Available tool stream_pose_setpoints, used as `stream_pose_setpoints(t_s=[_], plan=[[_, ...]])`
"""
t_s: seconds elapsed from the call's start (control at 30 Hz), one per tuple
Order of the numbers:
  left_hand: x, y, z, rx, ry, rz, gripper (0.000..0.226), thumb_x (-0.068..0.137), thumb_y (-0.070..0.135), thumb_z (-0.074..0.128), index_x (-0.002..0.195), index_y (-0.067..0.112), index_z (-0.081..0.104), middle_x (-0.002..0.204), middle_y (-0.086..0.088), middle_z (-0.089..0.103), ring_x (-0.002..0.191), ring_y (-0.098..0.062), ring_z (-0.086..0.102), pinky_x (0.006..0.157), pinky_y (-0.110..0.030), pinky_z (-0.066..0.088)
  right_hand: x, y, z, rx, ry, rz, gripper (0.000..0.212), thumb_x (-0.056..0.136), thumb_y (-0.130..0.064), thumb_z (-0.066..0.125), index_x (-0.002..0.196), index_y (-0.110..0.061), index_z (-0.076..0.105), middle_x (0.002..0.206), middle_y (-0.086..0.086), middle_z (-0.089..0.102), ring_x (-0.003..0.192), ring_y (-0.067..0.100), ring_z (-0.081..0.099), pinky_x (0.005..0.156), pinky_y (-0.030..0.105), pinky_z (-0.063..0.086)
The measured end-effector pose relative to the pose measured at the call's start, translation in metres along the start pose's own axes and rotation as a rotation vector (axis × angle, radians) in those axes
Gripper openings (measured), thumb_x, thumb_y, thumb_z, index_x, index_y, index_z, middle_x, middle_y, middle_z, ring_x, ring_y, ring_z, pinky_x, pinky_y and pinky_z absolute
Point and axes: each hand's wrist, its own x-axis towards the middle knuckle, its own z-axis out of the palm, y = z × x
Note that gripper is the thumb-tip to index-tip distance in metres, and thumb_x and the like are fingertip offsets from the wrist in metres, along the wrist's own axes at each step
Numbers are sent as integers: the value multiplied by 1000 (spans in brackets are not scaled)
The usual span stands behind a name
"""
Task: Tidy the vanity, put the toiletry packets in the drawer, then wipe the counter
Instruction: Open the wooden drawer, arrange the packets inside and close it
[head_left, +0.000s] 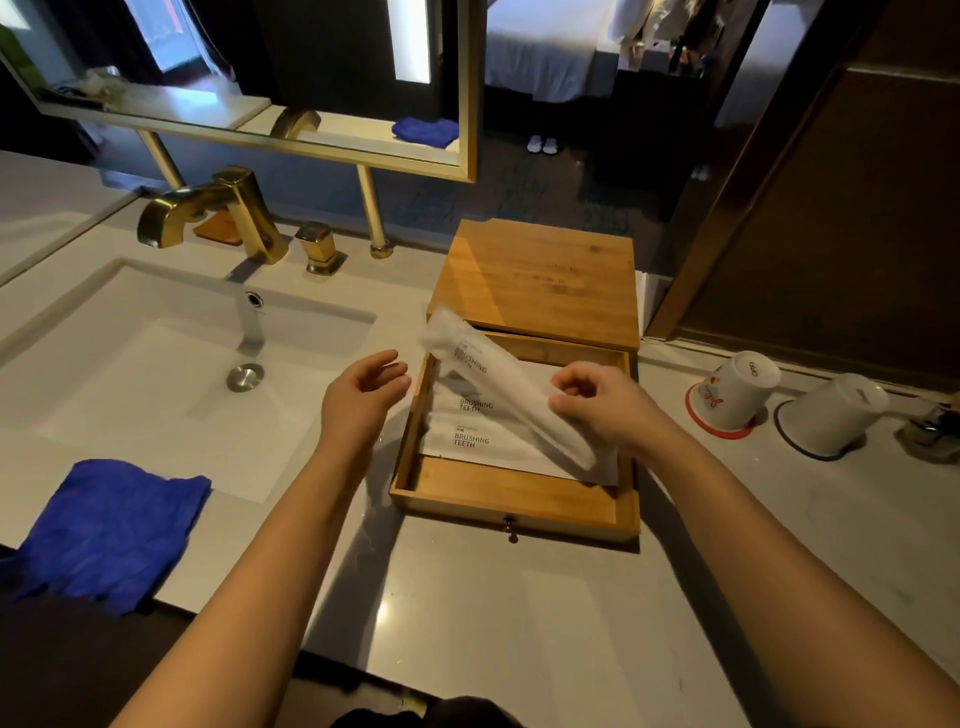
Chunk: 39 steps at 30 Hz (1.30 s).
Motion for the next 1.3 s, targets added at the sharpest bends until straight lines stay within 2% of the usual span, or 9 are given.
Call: stream_pose_setpoints(t_s=[0.1,0.17,0.3,0.47,0.63,0.83,0.97,1.13,1.3], plan=[[7,-5,3,335,-62,16,47,83,11,66,128,10,53,120,-12,62,108,-22,57,99,-40,47,0,3,-9,-131,-148,5,17,88,-18,61,104,-22,63,90,-9,59,85,8,55,65,15,42],[10,-8,7,452,-132,-17,45,85,17,63,129,9,53,120,-13,63,99,-19,56,92,-36,48,2,3,-8,-200,-202,21,19,89,-14,59,107,-17,64,88,-9,58,81,6,55,63,13,43],[14,-10,9,497,-177,12,34,90,21,56,122,11,60,110,-7,65,94,-18,57,83,-32,48,7,3,-7,-273,-172,37,22,89,-13,58,110,-16,64,96,-3,59,81,7,54,63,14,44],[17,-16,4,549,-160,-3,38,91,32,53,122,13,61,122,-7,63,107,-23,59,92,-37,50,9,4,-16,-440,-236,33,22,90,-13,57,110,-18,65,97,-4,59,88,10,54,63,13,41],[19,-17,9,594,-185,16,30,87,25,59,114,12,65,109,-8,68,92,-19,58,81,-33,47,3,9,11,-413,-308,31,20,90,-10,55,107,-13,64,91,-5,57,86,11,54,64,11,40],[20,-20,12,586,-141,18,27,89,24,57,111,11,67,98,-5,67,88,-20,59,76,-32,46,-9,28,39,-435,-166,18,18,90,-7,53,103,-10,65,102,7,62,87,14,54,62,12,39],[21,-22,12,577,-138,22,25,89,24,56,107,11,69,95,-6,68,87,-21,60,75,-33,47,-17,33,44,-454,-83,-24,18,91,-8,52,103,-9,66,102,6,62,86,13,52,72,20,39],[24,-25,11,594,-146,37,25,89,24,56,107,11,68,93,-5,66,86,-19,59,75,-31,45,-18,34,54,-582,70,-66,12,89,-11,58,95,-13,68,100,3,58,91,17,54,72,23,44],[24,-24,10,605,-157,62,25,89,24,56,107,11,68,93,-6,67,83,-19,60,66,-27,46,-22,33,65,-570,101,-70,15,89,-2,53,87,-18,51,93,2,54,81,17,50,65,23,42]])
